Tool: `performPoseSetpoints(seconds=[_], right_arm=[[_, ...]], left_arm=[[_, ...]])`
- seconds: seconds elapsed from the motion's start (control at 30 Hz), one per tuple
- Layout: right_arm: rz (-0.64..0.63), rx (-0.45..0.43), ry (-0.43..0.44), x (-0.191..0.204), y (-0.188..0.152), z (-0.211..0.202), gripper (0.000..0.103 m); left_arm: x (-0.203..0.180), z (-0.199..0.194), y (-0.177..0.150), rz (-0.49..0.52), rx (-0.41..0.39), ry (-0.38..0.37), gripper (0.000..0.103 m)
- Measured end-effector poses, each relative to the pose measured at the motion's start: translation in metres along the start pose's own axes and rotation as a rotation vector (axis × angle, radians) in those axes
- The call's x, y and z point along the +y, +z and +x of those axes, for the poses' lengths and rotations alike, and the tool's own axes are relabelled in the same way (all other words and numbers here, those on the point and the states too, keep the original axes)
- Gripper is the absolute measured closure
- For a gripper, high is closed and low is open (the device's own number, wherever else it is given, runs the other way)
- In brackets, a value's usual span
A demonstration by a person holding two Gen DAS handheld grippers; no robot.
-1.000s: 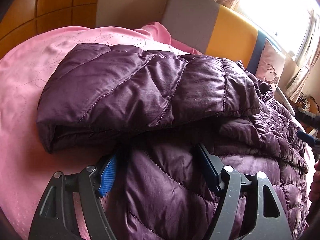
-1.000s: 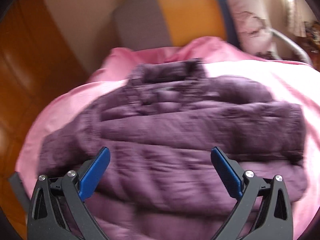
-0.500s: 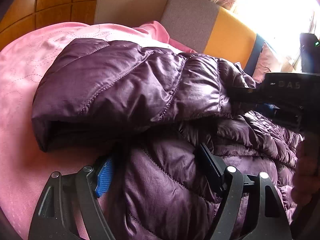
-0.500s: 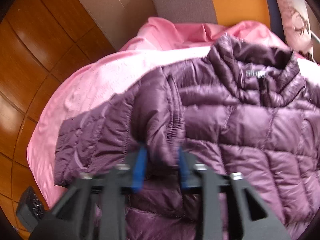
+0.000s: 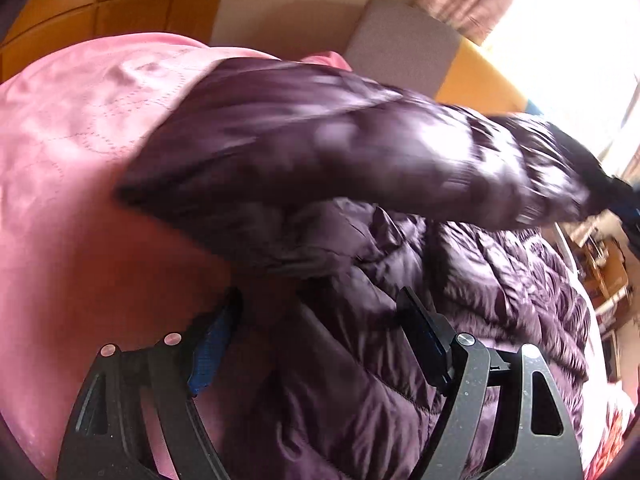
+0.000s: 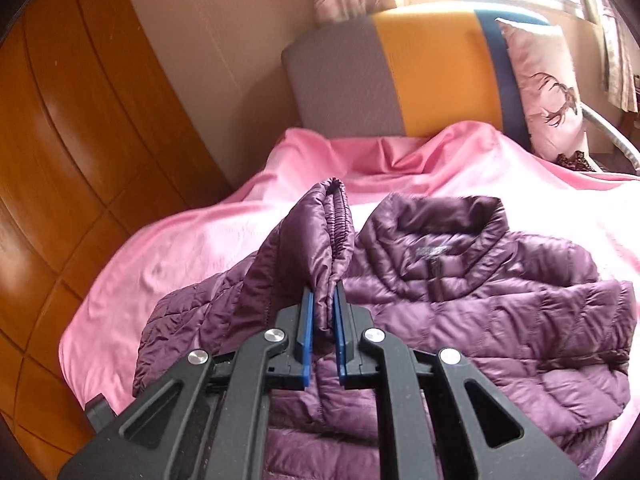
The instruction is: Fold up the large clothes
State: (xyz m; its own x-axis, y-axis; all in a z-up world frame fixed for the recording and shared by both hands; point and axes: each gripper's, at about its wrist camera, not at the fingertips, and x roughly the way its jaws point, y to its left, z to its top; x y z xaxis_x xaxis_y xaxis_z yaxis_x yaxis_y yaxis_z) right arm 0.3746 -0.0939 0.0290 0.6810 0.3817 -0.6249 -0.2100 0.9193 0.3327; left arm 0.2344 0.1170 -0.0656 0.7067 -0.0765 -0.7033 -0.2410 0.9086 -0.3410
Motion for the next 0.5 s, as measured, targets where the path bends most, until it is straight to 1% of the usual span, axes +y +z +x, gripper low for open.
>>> performPoseSetpoints(seconds=[0.13,0.23,0.33,0.43,0.5], right_arm=[[0.019,-0.051,-0.017,-0.022,0.008,-0.023,0.095],[0.054,-0.077,-0.032,-0.043,0.009,-0.036,0.095],[0.085,-0.102,-0.058,-0.065,0.007,-0.049,0.095],[0.126,-0.123,-0.093,-0.089,0.003,-0.063,0.095],[0.15,-0.128,-0.125,-0.108,-0.002,-0.072,0.095]], left_arm=[[-0.002,-0.001,0.015,0.004,-0.007,0.05,0.025],[-0.01,0.001,0.025,0.017,-0.004,0.056,0.025],[-0.024,0.008,0.029,0.077,-0.001,0.09,0.025],[-0.03,0.021,0.03,0.12,0.028,0.141,0.025],[-0.029,0.027,0.029,0.11,0.047,0.156,0.025]])
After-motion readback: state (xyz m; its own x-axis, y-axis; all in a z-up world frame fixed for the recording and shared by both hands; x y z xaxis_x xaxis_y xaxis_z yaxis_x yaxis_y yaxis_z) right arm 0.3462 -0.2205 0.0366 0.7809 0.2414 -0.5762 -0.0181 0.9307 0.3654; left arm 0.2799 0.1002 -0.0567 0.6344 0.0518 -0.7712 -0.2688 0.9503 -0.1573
